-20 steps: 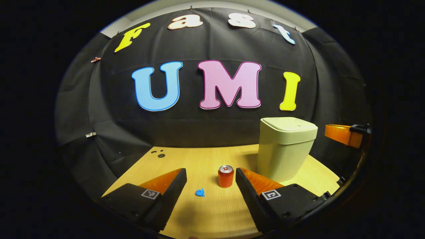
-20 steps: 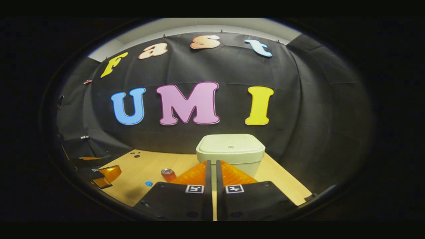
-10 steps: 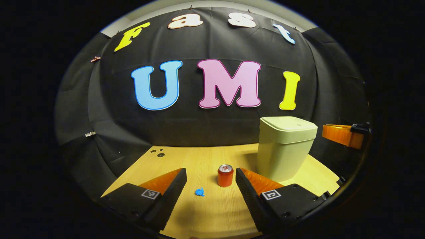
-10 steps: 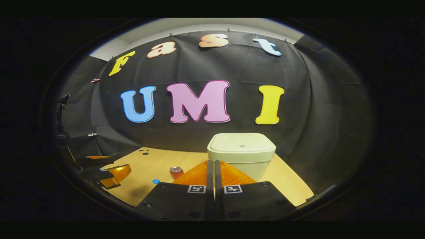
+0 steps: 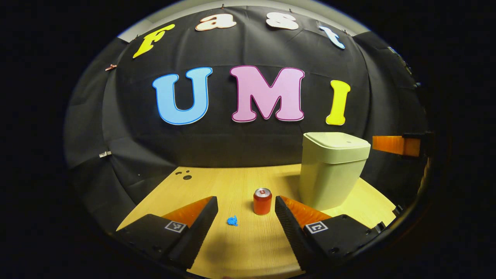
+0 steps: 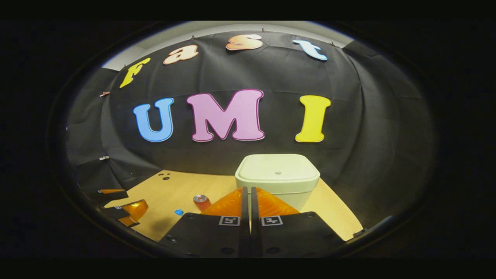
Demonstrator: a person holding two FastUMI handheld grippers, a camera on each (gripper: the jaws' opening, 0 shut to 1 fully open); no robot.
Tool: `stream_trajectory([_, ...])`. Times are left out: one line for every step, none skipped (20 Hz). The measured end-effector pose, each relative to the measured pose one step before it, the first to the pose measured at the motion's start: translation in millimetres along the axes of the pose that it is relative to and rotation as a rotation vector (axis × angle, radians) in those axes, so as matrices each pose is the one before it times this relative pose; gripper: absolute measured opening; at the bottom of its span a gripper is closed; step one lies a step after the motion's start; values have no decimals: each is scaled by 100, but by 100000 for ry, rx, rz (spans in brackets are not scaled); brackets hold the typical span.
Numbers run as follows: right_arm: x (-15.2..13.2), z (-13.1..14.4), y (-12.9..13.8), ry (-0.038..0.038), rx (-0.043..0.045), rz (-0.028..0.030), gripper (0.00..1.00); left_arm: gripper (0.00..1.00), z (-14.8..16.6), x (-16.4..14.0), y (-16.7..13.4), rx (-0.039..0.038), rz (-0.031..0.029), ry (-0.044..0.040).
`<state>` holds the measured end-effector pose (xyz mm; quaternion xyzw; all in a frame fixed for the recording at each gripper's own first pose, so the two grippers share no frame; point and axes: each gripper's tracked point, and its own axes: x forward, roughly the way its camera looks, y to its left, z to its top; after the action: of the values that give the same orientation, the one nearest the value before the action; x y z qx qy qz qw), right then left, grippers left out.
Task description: Press the lid of the desktop garbage bin to open it, pick up the crumpled paper on the desktop and throw it into the bin, then pick up the pop can on the desktop and drop it into the bin, and finally close the garbage bin lid.
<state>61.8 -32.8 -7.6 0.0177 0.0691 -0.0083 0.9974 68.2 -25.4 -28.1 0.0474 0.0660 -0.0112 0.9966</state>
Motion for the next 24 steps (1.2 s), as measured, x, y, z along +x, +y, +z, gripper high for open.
stream_trajectory([611,564,-305,47,624,-328,5,95,-42,12,-37,208,-114,219])
stream_trajectory([668,553,-507,-209,353,-850,5,96,-212,1,-110,90,-67,165])
stream_trajectory([760,477,-406,-117,657,-539,0,95,-14,5,28,0,121,259])
stream_trajectory([619,339,-455,240,417,-760,5,95,-114,-30,-19,-86,86,171])
stream_trajectory([539,263,-424,186,203,-707,0,95,-6,54,-36,-323,47,-48])
stream_trajectory([691,294,-473,137,107,-771,5,95,-97,0,8,-378,142,-67])
stream_trajectory([718,227,-469,340,46,-627,5,95,22,17,69,-278,337,201])
stream_trajectory([677,70,-375,619,2,-708,5,95,-75,45,157,-231,369,367])
stream_trajectory([588,-34,-437,830,714,-889,5,95,-154,50,12,-192,326,623])
stream_trajectory([799,-46,-191,723,944,82,5,96,-294,48,-20,-176,314,663])
stream_trajectory([773,-192,-301,630,-132,-807,0,96,-158,66,24,-180,282,710])
stream_trajectory([797,-331,-363,1047,-374,-764,5,95,-245,49,-65,-161,189,840])
stream_trajectory([636,-224,-207,869,-32,-135,5,96,-142,57,-146,-82,-120,710])
stream_trajectory([622,-145,-215,556,-283,-195,5,96,-178,35,-187,149,-111,462])
stream_trajectory([579,-148,-259,366,-720,-374,5,96,-14,45,-103,396,-115,297])
stream_trajectory([530,-156,-203,319,-651,-366,5,95,-205,-9,-174,485,-187,413])
stream_trajectory([311,-229,-129,221,-44,172,10,95,-133,94,-221,460,-424,435])
stream_trajectory([349,-91,-11,205,234,305,10,95,-73,-42,-192,426,-463,480])
stream_trajectory([185,-218,100,384,229,45,5,95,-147,-3,-179,452,-331,514])
stream_trajectory([268,-389,-137,816,20,-89,5,95,-196,-47,-15,738,213,336])
stream_trajectory([289,-401,-67,925,29,-148,5,96,-33,14,-55,701,37,162])
stream_trajectory([312,-345,-44,903,47,-89,10,95,83,-15,77,239,192,23])
stream_trajectory([234,-377,30,1208,59,-182,10,95,-5,73,5,-42,115,-119])
stream_trajectory([62,-228,-2,891,170,172,10,95,7,12,135,27,279,21])
